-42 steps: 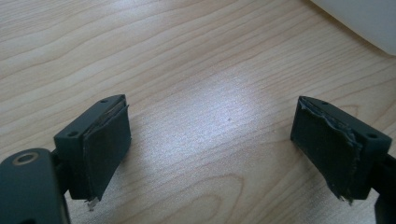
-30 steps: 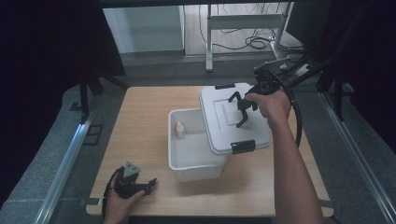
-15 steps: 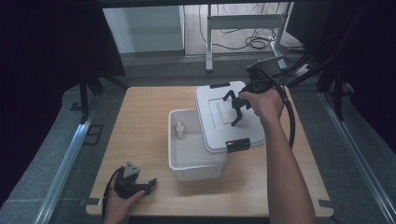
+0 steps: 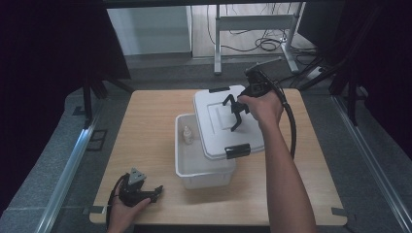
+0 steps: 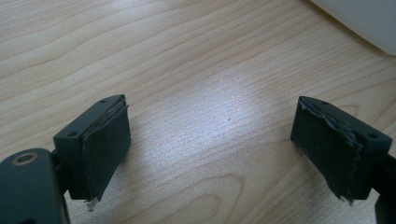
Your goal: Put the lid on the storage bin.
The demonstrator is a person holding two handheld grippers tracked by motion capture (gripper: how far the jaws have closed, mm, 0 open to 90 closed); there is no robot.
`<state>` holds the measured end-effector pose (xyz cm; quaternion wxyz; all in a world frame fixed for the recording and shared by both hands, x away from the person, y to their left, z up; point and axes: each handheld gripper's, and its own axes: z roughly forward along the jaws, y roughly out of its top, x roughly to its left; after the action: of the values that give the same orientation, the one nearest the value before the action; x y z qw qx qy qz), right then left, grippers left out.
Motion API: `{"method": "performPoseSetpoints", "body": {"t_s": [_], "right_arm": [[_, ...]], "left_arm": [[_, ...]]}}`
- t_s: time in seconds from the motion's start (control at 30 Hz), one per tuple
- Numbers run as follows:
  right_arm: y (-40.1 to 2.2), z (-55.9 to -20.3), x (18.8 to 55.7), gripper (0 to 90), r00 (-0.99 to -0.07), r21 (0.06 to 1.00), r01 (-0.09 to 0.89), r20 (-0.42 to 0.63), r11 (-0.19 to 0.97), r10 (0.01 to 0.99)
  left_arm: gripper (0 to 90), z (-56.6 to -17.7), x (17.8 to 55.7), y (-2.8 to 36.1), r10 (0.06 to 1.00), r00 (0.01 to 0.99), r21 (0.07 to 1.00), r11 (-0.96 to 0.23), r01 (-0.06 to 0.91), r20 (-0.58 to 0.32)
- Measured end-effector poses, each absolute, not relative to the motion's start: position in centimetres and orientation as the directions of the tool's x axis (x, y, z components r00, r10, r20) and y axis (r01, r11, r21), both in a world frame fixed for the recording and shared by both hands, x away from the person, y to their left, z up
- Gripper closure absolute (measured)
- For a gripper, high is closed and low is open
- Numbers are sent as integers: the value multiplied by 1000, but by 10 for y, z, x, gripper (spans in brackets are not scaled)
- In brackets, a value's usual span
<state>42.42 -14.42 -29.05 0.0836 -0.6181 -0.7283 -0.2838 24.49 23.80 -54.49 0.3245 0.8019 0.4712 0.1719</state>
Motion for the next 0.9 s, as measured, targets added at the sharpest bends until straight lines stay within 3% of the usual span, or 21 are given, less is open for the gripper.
{"method": "performPoseSetpoints", "body": {"t_s": [0.9], "right_arm": [[-124, -299, 415, 848, -197, 286, 956, 480, 61, 855]], "left_arm": [[117, -545, 245, 238, 867, 498, 682, -346, 644, -31]]}}
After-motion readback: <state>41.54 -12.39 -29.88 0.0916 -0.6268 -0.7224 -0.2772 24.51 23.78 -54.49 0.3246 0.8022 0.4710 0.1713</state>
